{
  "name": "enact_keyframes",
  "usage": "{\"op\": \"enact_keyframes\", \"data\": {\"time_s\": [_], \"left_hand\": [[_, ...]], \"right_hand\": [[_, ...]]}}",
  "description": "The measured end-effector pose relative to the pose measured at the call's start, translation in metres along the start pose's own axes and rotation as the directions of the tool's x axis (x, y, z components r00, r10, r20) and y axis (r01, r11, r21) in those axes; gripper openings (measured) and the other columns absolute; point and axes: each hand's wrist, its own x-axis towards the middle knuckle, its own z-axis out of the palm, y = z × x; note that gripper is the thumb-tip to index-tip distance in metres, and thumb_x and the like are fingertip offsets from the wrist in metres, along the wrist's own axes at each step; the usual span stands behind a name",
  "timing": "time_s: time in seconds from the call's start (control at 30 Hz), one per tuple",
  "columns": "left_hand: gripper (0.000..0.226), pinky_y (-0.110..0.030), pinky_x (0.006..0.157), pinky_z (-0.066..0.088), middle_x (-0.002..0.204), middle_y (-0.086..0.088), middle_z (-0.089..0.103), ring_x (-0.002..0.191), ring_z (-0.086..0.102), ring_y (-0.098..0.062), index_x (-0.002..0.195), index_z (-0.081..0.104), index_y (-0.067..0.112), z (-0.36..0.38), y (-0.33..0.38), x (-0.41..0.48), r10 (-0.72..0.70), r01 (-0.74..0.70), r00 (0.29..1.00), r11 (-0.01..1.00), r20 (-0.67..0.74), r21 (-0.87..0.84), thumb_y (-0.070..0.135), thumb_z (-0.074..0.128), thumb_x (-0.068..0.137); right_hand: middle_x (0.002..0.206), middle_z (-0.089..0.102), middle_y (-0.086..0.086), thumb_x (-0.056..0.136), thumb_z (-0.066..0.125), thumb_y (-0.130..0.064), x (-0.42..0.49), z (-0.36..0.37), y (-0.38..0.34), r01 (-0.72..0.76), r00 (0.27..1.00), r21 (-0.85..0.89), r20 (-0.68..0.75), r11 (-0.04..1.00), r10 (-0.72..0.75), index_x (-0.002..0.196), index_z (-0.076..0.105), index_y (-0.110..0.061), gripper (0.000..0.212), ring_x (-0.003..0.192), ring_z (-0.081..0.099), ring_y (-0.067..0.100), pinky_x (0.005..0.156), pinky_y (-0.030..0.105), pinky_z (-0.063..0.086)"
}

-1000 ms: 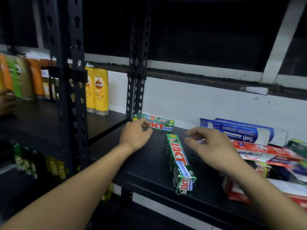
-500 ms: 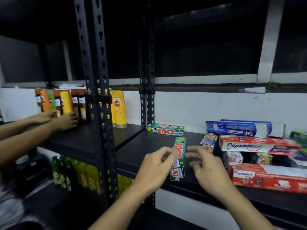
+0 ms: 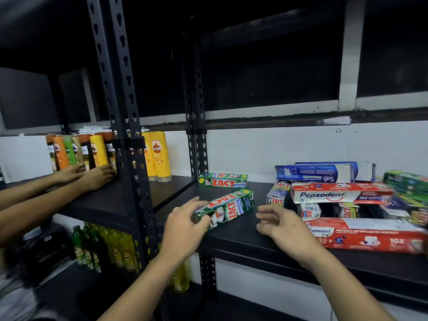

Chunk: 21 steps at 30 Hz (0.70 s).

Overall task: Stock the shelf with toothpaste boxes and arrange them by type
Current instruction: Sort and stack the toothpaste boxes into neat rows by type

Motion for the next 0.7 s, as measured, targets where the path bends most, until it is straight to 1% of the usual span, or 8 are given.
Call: {"op": "enact_keyframes", "data": {"time_s": [0.07,0.17,0.23,0.3,0.33,0.43,0.6,0.7], "left_hand": [[0.029,-0.037,0.087,0.054,0.123,0.013,0.066,0.094,0.063,-0.011,0.115,0.072,0.031,-0.004,-0.014,0.004,0.009,-0.005,0.997,0.999,-0.081,0.045,0.028,0.071,0.086],[0.026,-0.033,0.078,0.055,0.092,0.014,0.069,0.083,0.061,-0.003,0.114,0.073,0.034,-0.012,-0.023,0.009,0.034,-0.029,0.995,0.998,-0.094,0.049,0.032,0.072,0.088],[0.025,-0.032,0.073,0.052,0.074,0.012,0.065,0.082,0.059,-0.011,0.113,0.073,0.039,-0.016,-0.025,0.013,0.026,-0.018,0.996,0.995,-0.084,0.100,0.040,0.070,0.089],[0.020,-0.034,0.072,0.052,0.059,0.007,0.063,0.082,0.060,-0.020,0.102,0.076,0.040,-0.019,-0.031,0.020,-0.039,0.050,0.995,0.991,-0.087,0.127,0.050,0.063,0.090],[0.025,-0.036,0.072,0.053,0.055,0.007,0.062,0.079,0.062,-0.022,0.087,0.077,0.038,-0.019,-0.036,0.022,-0.076,0.087,0.993,0.988,-0.092,0.131,0.054,0.059,0.091],[0.050,-0.039,0.069,0.051,0.049,0.006,0.058,0.068,0.063,-0.024,0.055,0.061,0.025,-0.016,-0.043,0.019,-0.156,0.169,0.981,0.980,-0.116,0.108,0.057,0.053,0.093],[0.036,-0.035,0.065,0.052,0.056,0.013,0.065,0.063,0.062,-0.008,0.062,0.063,0.025,-0.005,-0.018,0.003,-0.183,0.193,0.969,0.980,-0.168,0.048,0.047,0.060,0.091],[0.026,-0.031,0.062,0.051,0.059,0.010,0.065,0.065,0.062,-0.011,0.068,0.063,0.028,0.001,0.007,-0.006,-0.197,0.215,0.963,0.973,-0.184,0.082,0.047,0.062,0.084]], "right_hand": [[0.107,0.070,-0.010,0.081,0.075,-0.015,0.001,0.002,0.002,0.010,1.000,-0.021,-0.007,1.000,-0.010,0.109,0.062,-0.033,0.036,0.103,0.065,0.006,0.101,0.033,0.049],[0.107,0.069,-0.013,0.080,0.075,-0.018,0.001,0.005,0.003,0.033,0.999,-0.077,-0.012,0.996,-0.034,0.110,0.062,-0.033,0.036,0.103,0.063,0.003,0.100,0.031,0.049],[0.107,0.068,-0.013,0.081,0.075,-0.019,0.002,0.005,0.002,0.033,0.999,-0.098,-0.011,0.995,-0.034,0.113,0.062,-0.030,0.037,0.103,0.062,0.002,0.100,0.030,0.049],[0.107,0.068,-0.013,0.081,0.075,-0.019,0.002,0.005,0.002,0.028,0.999,-0.093,-0.017,0.995,-0.030,0.112,0.062,-0.029,0.036,0.103,0.062,0.002,0.100,0.029,0.049],[0.106,0.068,-0.013,0.081,0.075,-0.019,0.002,0.005,0.003,0.029,0.999,-0.087,-0.018,0.996,-0.031,0.112,0.062,-0.030,0.035,0.103,0.062,0.002,0.100,0.029,0.049],[0.106,0.067,-0.014,0.081,0.074,-0.021,0.002,0.005,0.004,0.031,0.999,-0.084,-0.018,0.996,-0.032,0.112,0.062,-0.030,0.035,0.103,0.062,0.001,0.099,0.029,0.050],[0.106,0.067,-0.014,0.077,0.078,-0.026,0.001,0.006,0.003,0.041,0.999,-0.071,-0.032,0.997,-0.043,0.117,0.064,-0.026,0.042,0.102,0.061,0.001,0.098,0.026,0.049],[0.105,0.068,-0.014,0.070,0.084,-0.033,-0.001,0.005,0.002,0.048,0.999,-0.069,-0.019,0.996,-0.049,0.118,0.064,-0.027,0.052,0.103,0.061,0.000,0.098,0.026,0.049]]}}
